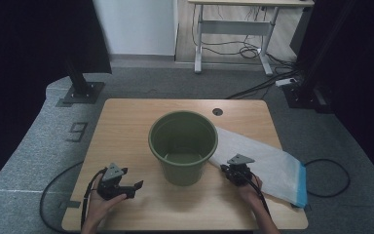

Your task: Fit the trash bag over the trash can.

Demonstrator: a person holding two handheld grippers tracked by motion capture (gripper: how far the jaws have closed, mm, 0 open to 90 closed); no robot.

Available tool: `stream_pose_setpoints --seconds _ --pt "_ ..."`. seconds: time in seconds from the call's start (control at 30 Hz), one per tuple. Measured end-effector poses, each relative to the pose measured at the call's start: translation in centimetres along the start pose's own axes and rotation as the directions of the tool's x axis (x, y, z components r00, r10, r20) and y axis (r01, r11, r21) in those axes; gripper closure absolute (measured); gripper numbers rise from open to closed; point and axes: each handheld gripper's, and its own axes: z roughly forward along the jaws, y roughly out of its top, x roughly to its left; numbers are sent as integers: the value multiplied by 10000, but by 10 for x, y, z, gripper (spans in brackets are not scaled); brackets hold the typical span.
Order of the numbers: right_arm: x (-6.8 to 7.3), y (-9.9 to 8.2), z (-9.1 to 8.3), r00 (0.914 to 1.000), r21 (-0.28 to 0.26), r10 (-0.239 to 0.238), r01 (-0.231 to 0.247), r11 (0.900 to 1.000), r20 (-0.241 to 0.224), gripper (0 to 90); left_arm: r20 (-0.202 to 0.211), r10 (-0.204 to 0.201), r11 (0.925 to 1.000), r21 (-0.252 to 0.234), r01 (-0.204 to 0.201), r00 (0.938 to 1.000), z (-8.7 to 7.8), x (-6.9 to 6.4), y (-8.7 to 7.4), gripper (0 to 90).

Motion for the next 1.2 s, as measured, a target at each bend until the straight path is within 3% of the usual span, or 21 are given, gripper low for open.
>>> stream_pose_setpoints --seconds 0.17,0.33,0.47,0.53,0.73,0.9,1.07,1.2 --pt "1 -11 -14 9999 153 59 -57 9999 -131 856 50 -43 10000 46 43 10000 1 1 0 172" --pt "4 4 -7 9999 -395 -105 101 9992 -120 530 69 50 9998 207 -51 10000 6 0 0 172" --pt "4 19 10 9989 -448 -94 74 9990 -455 398 41 73 9996 261 -74 10000 7 -1 0 172" --pt "5 25 20 9992 -362 -257 246 9990 -302 379 26 53 9997 248 -53 10000 7 0 0 172" --pt "4 39 32 9989 -605 -104 77 9981 -457 410 -1 -42 9996 273 42 10000 6 2 -2 173" --pt "7 41 42 9997 -206 -258 257 9995 -25 498 2 -97 9998 165 97 10000 4 3 -2 172" --pt "6 39 47 9998 -125 -124 126 9998 168 657 -206 -248 9996 129 250 9995 3 5 -2 168" --pt "1 38 50 9999 -275 55 -51 9996 140 835 -337 -499 9988 -26 498 9982 -1 9 -3 168"
